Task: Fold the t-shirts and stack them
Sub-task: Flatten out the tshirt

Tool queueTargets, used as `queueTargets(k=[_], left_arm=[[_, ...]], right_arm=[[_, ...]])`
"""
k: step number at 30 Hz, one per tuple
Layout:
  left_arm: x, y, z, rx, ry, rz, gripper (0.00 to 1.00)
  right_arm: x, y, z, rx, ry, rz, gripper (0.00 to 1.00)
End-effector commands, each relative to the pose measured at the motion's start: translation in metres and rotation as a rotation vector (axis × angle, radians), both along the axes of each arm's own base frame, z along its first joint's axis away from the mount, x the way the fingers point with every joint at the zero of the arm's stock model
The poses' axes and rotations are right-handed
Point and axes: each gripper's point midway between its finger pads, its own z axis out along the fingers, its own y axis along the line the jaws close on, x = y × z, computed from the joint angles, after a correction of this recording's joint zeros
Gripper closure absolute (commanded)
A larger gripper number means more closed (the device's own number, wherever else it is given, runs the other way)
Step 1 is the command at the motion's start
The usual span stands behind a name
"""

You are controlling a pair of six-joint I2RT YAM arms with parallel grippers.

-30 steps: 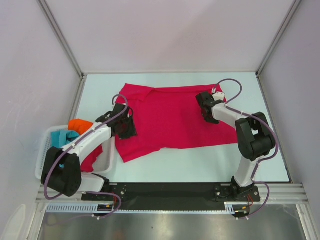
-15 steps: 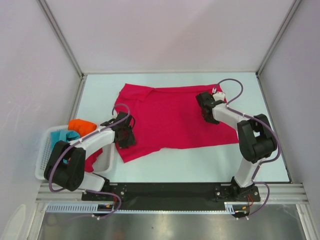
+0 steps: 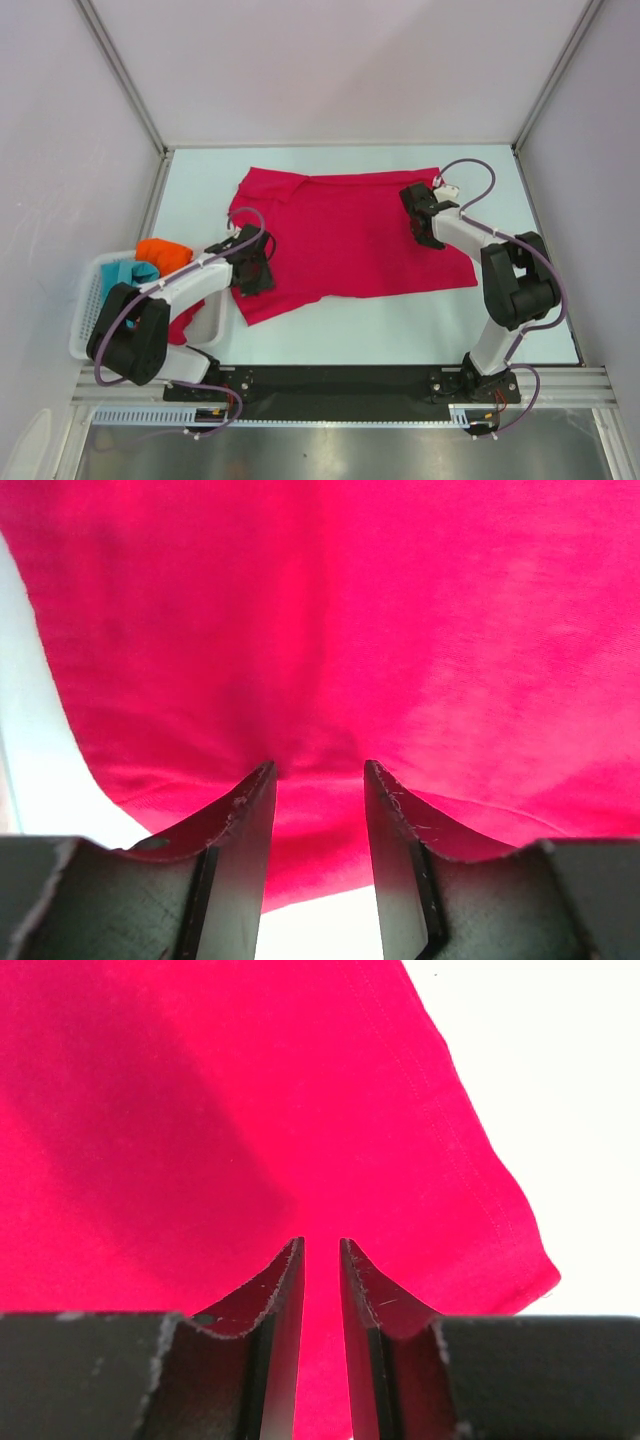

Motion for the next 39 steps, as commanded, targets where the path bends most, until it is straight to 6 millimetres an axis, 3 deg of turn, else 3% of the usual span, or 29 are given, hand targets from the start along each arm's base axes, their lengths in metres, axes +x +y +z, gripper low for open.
queueTargets(k=[1, 4, 6, 9, 15, 21, 34, 39], left_arm=[[0.032, -0.016, 0.05, 0.016, -0.144, -0.093, 0.55], [0.039, -0.028, 0.088, 0.006, -0.246, -0.144, 0.55], [0.034, -0.025, 0.108, 0.045, -0.275, -0.14, 0.55], [0.017, -0.004, 0.122, 0.153, -0.262, -0.081, 0.55], [-0.019, 0.051, 0.122, 0.363, -0.18, 0.039, 0.54], [-0.039, 0.078, 0.107, 0.499, -0.084, 0.117, 0.54], [-0.044, 0.076, 0.087, 0.516, -0.02, 0.105, 0.54], [-0.043, 0.058, 0.077, 0.424, -0.003, 0.051, 0.58]], right_arm=[[0.009, 0.009, 0.018, 0.016, -0.059, 0.0, 0.75], [0.008, 0.013, 0.02, 0.021, -0.065, 0.005, 0.75], [0.008, 0.014, 0.022, 0.024, -0.072, 0.007, 0.75], [0.007, 0.014, 0.024, 0.027, -0.078, 0.013, 0.75], [0.004, 0.015, 0.025, 0.037, -0.081, 0.024, 0.75], [0.001, 0.015, 0.026, 0.047, -0.089, 0.03, 0.75], [0.0, 0.005, 0.035, 0.047, -0.105, 0.023, 0.75], [0.001, 0.005, 0.039, 0.051, -0.113, 0.025, 0.75]])
